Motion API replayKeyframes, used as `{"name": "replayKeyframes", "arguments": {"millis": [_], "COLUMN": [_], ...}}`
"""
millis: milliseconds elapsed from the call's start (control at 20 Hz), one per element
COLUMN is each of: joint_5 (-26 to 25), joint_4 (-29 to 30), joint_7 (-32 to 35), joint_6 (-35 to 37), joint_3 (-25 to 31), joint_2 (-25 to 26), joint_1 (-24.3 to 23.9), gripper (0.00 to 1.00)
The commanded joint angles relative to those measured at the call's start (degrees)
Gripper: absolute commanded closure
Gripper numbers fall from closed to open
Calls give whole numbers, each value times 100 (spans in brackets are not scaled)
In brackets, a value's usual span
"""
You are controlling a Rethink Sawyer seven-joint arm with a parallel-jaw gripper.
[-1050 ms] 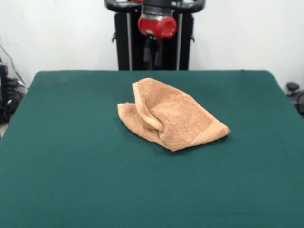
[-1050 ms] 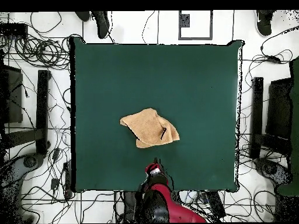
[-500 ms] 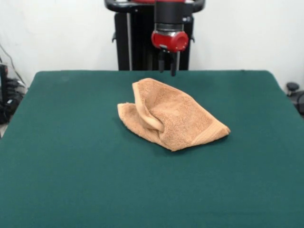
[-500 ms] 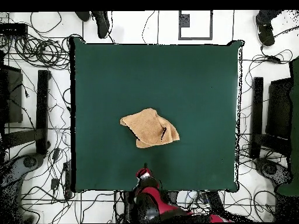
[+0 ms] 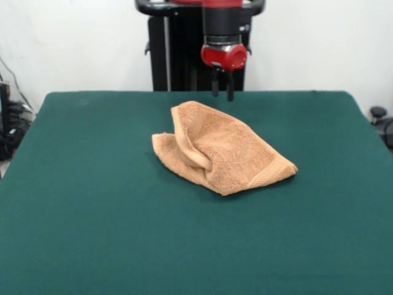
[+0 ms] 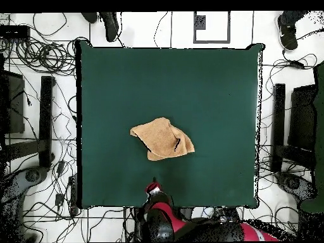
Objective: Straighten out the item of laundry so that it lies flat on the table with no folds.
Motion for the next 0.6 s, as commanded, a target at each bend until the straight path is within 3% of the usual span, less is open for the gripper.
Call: {"name": "replayKeyframes", "arguments": {"millis": [50, 250, 600], "joint_5": [263, 605, 776], "joint_4": [-435, -395, -678], "joint_7": [1250, 1107, 921], "joint_6": [137, 165, -462], "joint_3": [577, 267, -272], "joint_2": [-522, -848, -713], "joint_1": [-97, 176, 586], "gripper": [0, 0, 0]}}
